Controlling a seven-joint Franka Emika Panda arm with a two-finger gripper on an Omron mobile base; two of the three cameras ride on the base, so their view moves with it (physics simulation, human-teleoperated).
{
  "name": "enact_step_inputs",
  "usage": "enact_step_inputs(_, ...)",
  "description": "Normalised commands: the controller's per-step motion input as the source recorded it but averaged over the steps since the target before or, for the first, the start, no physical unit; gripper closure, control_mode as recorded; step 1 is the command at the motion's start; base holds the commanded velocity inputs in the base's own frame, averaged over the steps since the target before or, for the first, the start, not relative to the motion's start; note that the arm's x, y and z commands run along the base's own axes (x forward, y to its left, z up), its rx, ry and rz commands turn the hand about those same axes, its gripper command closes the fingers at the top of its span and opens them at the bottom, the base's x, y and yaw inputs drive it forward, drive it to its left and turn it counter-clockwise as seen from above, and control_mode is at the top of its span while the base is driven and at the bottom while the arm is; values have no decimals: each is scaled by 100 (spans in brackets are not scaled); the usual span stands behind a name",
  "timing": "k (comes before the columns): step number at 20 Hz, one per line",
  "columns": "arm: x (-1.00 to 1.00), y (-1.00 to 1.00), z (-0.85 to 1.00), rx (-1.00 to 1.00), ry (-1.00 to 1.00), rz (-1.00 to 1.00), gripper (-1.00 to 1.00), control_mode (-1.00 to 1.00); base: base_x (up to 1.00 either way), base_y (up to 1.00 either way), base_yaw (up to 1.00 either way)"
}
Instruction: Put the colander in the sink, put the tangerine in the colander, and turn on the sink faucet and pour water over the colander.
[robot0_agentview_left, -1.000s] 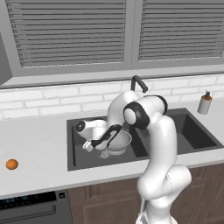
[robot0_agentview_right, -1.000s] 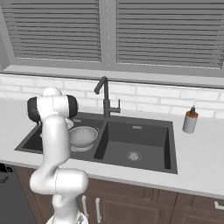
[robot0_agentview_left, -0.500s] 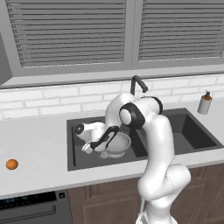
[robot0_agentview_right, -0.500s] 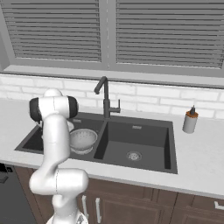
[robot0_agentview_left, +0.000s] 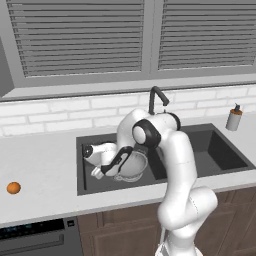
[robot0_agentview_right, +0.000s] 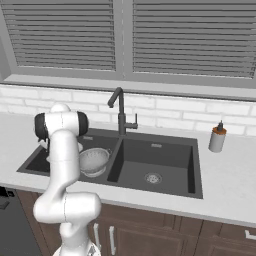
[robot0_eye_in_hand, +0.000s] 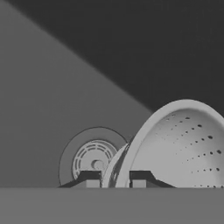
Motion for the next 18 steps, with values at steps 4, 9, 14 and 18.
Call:
enact_step_inputs(4, 8, 0, -11, 0, 0, 0, -100, -100, 0, 0, 0)
enact_step_inputs(9, -6, 0, 20, 1, -2, 0, -100, -100, 0, 0, 0)
enact_step_inputs(14, -52, 0, 96, 8, -19, 0, -100, -100, 0, 0, 0)
enact_step_inputs(18, -48, 16, 100, 15, -33, 0, -100, -100, 0, 0, 0)
